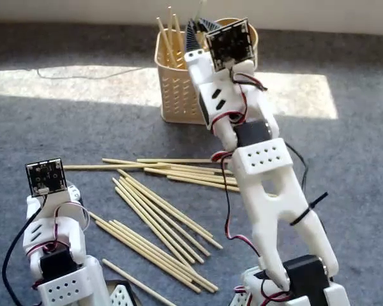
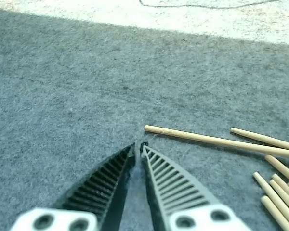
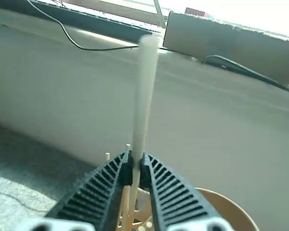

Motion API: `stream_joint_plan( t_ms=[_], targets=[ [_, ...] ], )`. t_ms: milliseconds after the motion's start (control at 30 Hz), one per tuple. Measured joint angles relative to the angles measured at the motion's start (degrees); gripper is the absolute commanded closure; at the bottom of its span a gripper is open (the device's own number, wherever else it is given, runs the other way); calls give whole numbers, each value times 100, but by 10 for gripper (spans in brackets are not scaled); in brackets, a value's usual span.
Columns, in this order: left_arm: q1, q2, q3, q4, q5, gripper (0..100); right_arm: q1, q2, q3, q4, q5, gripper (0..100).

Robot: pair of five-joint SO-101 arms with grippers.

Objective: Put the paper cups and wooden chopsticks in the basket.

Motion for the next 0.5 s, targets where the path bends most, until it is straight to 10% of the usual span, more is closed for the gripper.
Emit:
stream_joint_plan(
  t_ms=[500],
  targets=[
    [0, 0, 0, 0, 0, 961, 18, 334, -985, 1890, 0, 860]
  ],
)
